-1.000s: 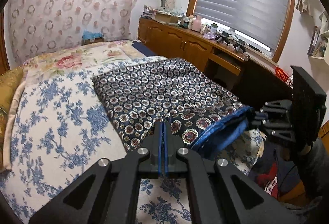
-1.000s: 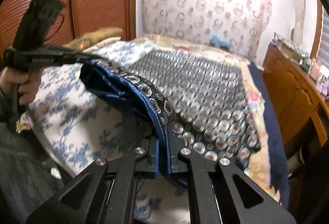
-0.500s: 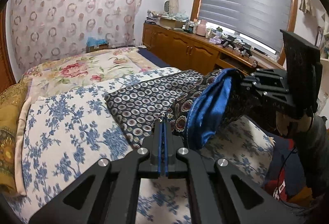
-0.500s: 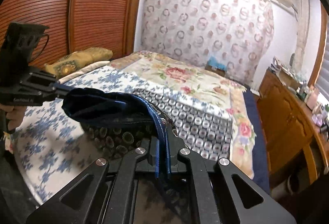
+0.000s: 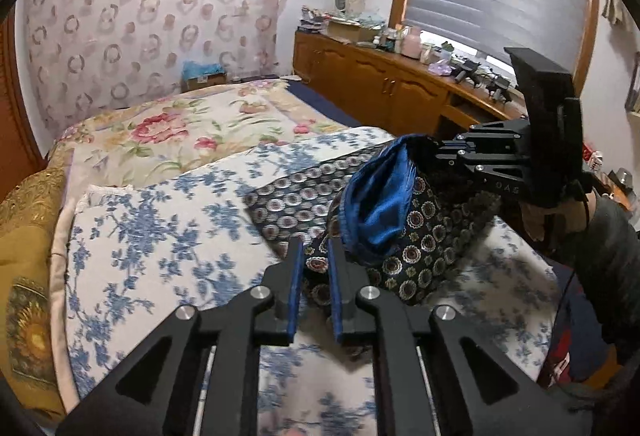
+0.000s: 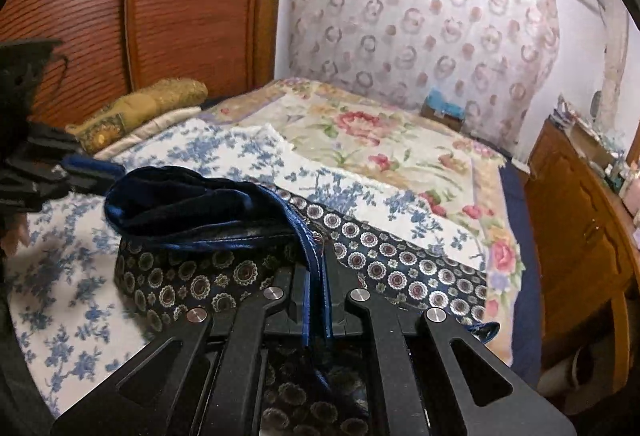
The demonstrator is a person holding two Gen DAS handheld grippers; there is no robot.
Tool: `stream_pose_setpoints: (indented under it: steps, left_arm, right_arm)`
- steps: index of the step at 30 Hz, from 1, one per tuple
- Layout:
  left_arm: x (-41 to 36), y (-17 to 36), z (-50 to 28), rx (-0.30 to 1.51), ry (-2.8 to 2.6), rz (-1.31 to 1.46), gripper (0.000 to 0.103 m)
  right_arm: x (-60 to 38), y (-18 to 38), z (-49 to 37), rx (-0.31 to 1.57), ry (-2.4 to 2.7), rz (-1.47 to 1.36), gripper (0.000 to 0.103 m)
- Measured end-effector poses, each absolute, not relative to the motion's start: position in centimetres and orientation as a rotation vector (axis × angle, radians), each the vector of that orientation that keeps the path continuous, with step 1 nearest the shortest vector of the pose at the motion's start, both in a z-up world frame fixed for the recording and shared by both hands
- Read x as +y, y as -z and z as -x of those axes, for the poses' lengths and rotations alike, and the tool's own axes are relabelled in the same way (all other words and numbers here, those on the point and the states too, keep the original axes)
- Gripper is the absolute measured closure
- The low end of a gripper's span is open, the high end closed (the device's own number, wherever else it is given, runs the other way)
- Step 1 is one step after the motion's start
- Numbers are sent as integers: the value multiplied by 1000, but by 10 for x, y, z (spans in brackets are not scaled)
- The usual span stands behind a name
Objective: Fold small clothes
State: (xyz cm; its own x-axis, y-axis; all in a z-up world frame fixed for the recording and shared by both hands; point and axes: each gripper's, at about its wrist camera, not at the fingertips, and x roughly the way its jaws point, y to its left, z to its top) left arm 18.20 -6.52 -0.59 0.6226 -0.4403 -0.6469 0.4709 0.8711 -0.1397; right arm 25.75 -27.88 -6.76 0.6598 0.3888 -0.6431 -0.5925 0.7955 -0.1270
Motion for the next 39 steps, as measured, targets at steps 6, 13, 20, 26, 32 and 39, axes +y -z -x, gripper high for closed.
stream_pose_setpoints:
  steps: [6, 13, 20, 26, 32, 39]
  left_arm:
    - [-58, 23, -210, 807, 525, -69, 87]
    - [-62, 32, -232, 841, 541, -80, 85]
    - [-70, 41, -255, 866, 540, -97, 84]
    - [-72, 53, -274, 898, 528, -90, 83]
    - [-75, 62, -287, 917, 522, -79, 82]
    - [-78, 73, -303, 939, 513, -80, 81]
  right_arm:
    - [-273, 82, -290, 702, -540, 337, 101]
    - [-273, 81, -316, 720, -512, 295, 101]
    - [-292, 55, -318, 676, -369, 199, 62]
    - [-322, 32, -287, 645, -306, 208, 48]
    - [-360, 61, -277, 737, -216, 186, 46]
    - [-387, 93, -283, 825, -201, 97, 46]
